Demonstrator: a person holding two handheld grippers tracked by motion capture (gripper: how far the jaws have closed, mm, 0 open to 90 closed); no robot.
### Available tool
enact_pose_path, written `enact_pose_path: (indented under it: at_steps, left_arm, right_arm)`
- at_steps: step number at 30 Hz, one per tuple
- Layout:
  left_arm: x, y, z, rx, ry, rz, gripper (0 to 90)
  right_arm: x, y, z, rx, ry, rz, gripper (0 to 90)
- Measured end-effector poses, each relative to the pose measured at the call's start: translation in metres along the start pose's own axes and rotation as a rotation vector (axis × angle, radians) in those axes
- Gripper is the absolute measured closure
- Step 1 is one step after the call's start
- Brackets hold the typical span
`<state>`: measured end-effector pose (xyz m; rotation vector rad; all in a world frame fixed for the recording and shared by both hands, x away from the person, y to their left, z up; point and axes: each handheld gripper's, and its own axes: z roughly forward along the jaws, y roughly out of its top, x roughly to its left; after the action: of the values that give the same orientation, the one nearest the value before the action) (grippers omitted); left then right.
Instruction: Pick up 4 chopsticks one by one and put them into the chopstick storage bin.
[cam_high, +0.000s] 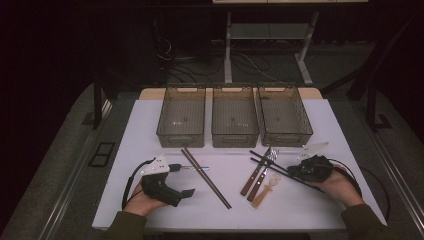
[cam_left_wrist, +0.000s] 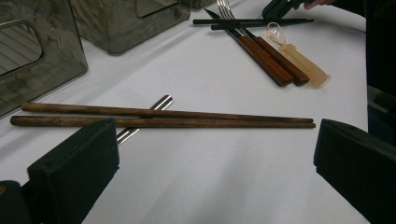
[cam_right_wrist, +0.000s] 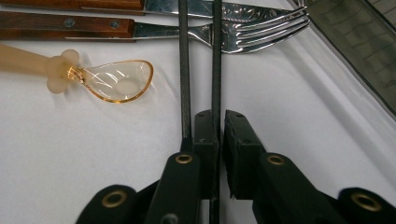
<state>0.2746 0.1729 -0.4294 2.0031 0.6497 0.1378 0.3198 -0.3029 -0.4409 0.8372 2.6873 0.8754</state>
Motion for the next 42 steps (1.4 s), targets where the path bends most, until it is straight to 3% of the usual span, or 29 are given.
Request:
enact_pose_path:
  at_steps: [23,42]
  left_arm:
    - [0.0,0.0,0.001,-0.001,-0.001,0.003,0.0]
    - [-0.001,0.0,0.001,-0.002,-0.007,0.005,0.0]
  right_arm:
    - [0.0,0.0,-0.001,-0.008,-0.013,0.025,86.1]
    - [-0.005,-0.002,-0.016,-0.098,-0.016,0.047,86.0]
